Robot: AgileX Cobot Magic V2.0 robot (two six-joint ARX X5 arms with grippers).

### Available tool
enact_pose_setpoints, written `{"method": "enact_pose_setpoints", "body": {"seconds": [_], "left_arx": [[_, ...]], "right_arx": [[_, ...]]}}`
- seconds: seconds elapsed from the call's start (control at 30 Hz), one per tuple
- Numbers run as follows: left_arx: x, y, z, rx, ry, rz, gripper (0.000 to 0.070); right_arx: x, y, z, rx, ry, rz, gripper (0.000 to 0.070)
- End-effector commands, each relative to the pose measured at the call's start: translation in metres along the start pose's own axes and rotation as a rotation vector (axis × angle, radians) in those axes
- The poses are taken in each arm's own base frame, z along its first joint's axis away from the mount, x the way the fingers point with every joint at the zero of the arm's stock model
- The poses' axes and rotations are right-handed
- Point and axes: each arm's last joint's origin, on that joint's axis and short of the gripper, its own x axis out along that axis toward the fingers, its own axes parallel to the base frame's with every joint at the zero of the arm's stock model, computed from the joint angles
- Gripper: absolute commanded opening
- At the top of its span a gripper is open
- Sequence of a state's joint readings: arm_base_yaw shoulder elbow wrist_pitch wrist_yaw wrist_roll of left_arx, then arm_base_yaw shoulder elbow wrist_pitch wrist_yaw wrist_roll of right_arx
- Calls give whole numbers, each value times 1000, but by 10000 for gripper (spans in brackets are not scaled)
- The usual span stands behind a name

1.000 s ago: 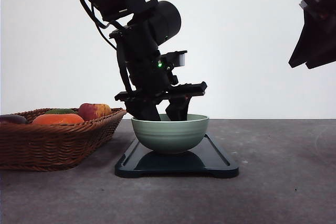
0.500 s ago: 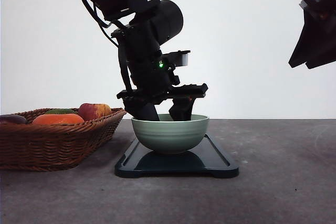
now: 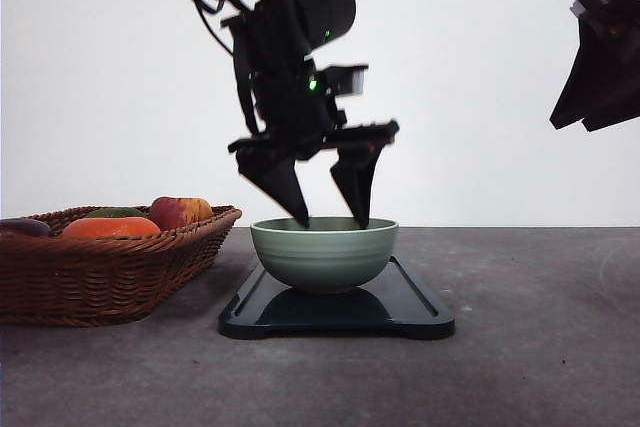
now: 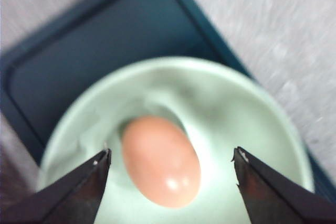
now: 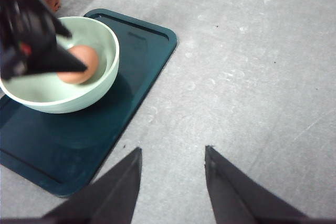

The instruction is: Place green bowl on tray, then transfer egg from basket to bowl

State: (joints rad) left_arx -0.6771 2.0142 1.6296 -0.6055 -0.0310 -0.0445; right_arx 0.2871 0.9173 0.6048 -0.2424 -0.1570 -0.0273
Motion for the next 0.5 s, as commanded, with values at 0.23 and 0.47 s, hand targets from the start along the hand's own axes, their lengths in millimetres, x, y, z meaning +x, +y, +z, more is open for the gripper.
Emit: {"method": "enact_pose_setpoints", "body": {"seconds": [0.23,0.47], "left_arx": [[-35,8,12,-18,-53,-56,466],[-71,35,0,-79,-120,-71,466]], "right_arx": [[2,0,1,-9,-4,2,236],[2,0,1,-9,-5,3,236]]}}
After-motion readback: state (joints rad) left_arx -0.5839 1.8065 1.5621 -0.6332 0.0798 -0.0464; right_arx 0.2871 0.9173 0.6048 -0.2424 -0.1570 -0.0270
